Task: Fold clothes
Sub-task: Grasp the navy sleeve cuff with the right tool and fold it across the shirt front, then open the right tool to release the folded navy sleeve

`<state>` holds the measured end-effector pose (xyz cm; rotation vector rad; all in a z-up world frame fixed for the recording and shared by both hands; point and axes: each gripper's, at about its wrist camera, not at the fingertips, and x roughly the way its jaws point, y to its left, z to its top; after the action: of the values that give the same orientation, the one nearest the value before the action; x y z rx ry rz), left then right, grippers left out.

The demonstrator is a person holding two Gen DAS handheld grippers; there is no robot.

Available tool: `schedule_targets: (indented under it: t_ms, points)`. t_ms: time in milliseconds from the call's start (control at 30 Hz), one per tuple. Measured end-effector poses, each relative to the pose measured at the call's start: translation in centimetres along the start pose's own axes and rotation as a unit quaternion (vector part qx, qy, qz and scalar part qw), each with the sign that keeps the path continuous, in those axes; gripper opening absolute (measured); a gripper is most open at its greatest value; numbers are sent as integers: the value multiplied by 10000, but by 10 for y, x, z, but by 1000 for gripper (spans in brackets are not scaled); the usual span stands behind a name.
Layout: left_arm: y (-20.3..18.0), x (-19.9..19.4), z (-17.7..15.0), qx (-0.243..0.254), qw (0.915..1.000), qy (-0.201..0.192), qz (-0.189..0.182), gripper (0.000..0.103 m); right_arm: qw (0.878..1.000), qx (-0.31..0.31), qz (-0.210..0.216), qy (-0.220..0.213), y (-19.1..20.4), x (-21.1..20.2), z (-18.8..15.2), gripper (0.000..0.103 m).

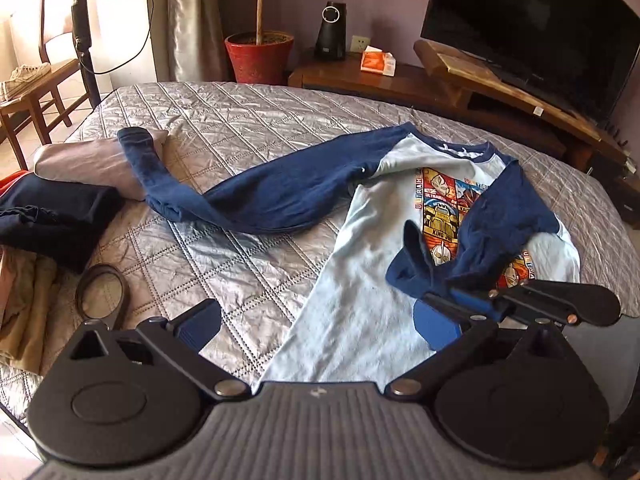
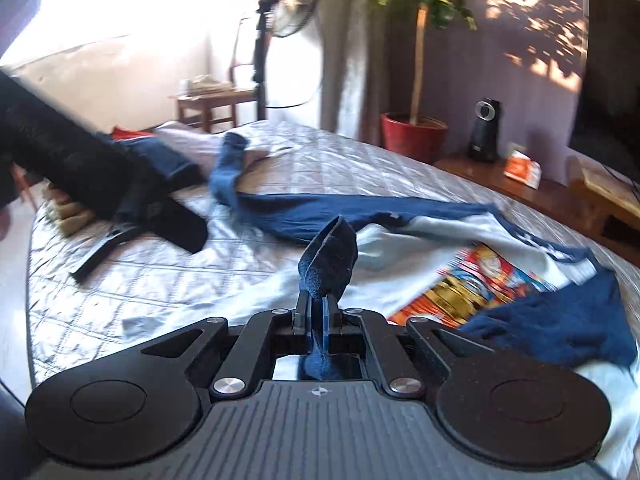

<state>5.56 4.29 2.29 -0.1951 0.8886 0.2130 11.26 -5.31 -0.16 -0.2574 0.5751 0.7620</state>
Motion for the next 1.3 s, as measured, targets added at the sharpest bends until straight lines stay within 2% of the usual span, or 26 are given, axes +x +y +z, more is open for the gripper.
schedule_targets:
  t_ms: [133, 167, 200, 233, 267, 300, 367, 433, 467, 500, 533, 567, 667, 733, 800, 833, 867, 900, 933, 967, 1000, 1033, 1100, 1200, 1233, 1300]
  points:
    - [5, 1, 1, -38, 10000, -18, 13, 102, 9986, 183, 327, 368, -9, -6, -2, 16]
    - [7, 1, 1, -44, 10000, -30, 29, 102, 9975, 370, 462, 381, -17, -13, -4, 24]
    - [9, 1, 1, -56, 10000, -38, 50, 102, 9959, 557, 597, 394, -25, -19, -6, 35]
    - [11, 2, 1, -69, 9999, -47, 71, 102, 9955, 757, 473, 301, -39, -21, -7, 65]
    - [13, 2, 1, -93, 9999, -44, 88, 102, 9953, 959, 59, 147, -51, -27, -11, 90]
    - [16, 3, 1, -127, 9999, -29, 100, 102, 9922, 1218, -275, 51, -67, -32, -15, 89]
    - [19, 5, 0, -170, 9998, 2, 127, 102, 9812, 1703, -905, -45, -104, -40, -22, 73]
    - [20, 5, -2, -132, 9998, 6, 164, 102, 9613, 1544, -2282, -7, -138, -41, -25, 75]
    - [21, 5, -3, -106, 9998, 5, 182, 102, 9454, 1303, -2986, 61, -156, -38, -27, 75]
    - [21, 6, -4, -84, 9998, 11, 199, 102, 9352, 1155, -3331, 322, -174, -31, -33, 75]
    - [21, 8, -5, -77, 9997, 29, 210, 102, 9269, 1045, -3544, 652, -192, -24, -38, 66]
    - [20, 10, -5, -80, 9997, 51, 216, 102, 9170, 933, -3751, 980, -210, -16, -44, 50]
    - [18, 17, -6, -90, 9996, 116, 239, 102, 9197, 575, -3630, 1383, -234, 0, -62, 39]
    - [15, 22, -6, -76, 9996, 133, 241, 102, 9248, 426, -3497, 1436, -243, 6, -69, 28]
    - [10, 26, -6, -53, 9996, 146, 230, 102, 9302, 191, -3403, 1361, -247, 10, -72, 21]
    - [8, 28, -6, -38, 9996, 156, 214, 102, 9297, 726, -3395, 1226, -256, 4, -73, 18]
    - [5, 30, -6, -23, 9997, 166, 198, 102, 9242, 1512, -3353, 1028, -269, -4, -74, 18]
    - [2, 32, -7, -12, 9997, 178, 179, 102, 9057, 2653, -3235, 683, -284, -17, -80, 17]
    - [-1, 33, -7, -5, 9997, 192, 157, 102, 8692, 3889, -3041, 273, -300, -31, -87, 12]
    - [-4, 35, -7, 1, 9997, 206, 135, 102, 8370, 4663, -2865, -13, -309, -40, -93, 16]
    - [-6, 36, -6, 1, 9997, 207, 113, 102, 8154, 5143, -2648, -247, -313, -44, -99, 17]
    - [-9, 36, -6, -5, 9998, 194, 92, 102, 8096, 5211, -2683, -331, -311, -47, -98, 20]
    - [-13, 36, -4, -19, 9998, 167, 51, 102, 8085, 5068, -2967, -383, -306, -52, -92, 24]
    - [-20, 36, -1, -57, 9999, 120, -10, 102, 8788, 3192, -3547, -67, -284, -41, -67, 43]
    - [-22, 37, 0, -103, 9999, 93, -28, 102, 8964, 2494, -3664, 73, -276, -35, -59, 53]
    - [-26, 41, 4, -147, 9999, 46, -38, 102, 9187, 1879, -3472, 130, -273, -27, -48, 52]
